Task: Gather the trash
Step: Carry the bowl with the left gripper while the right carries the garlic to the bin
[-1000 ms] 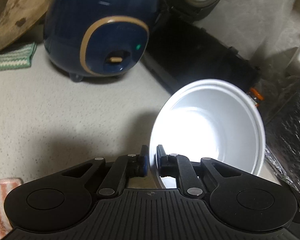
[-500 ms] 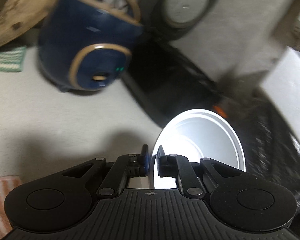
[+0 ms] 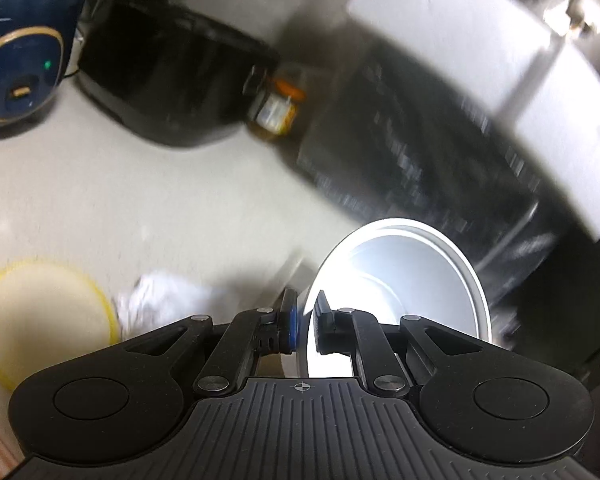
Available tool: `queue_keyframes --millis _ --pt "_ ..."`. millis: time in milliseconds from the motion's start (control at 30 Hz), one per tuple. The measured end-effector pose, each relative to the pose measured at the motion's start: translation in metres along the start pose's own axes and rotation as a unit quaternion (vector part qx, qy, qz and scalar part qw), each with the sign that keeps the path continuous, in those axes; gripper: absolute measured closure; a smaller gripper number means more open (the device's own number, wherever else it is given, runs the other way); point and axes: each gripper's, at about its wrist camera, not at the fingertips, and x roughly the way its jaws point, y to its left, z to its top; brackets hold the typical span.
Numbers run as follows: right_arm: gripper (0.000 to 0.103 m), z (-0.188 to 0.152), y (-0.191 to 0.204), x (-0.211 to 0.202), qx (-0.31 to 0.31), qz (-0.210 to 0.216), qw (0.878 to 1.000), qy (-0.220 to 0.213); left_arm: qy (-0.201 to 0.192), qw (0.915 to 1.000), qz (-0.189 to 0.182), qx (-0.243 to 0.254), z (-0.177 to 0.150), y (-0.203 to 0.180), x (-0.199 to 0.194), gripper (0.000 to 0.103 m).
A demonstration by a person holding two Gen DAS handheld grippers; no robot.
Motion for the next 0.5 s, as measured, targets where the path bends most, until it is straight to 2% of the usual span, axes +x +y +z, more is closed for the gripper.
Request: queue_keyframes --millis 133,300,400,500 --pt "0.048 -0.01 -0.021 0.006 -0.011 -0.001 1.0 0.021 0.038 0.9987 0.03 -0.017 -0.028 -0.007 0.023 0.091" --pt "0.048 -0.024 -0.051 0.009 -0.018 0.002 0.999 0.038 0.027 0.9948 0.082 -0.054 -0.037 -0.012 0.037 0.091" --pt "0.048 -0.032 -0.066 0.009 -0.02 0.008 0.999 0.04 0.018 0.9928 0.112 -0.037 -0.04 -0.019 0.038 0.091" --pt "0.048 -0.041 -0.08 0.018 -0.02 0.009 0.998 0.062 0.048 0.9889 0.138 -0.024 -0.055 -0.024 0.051 0.091"
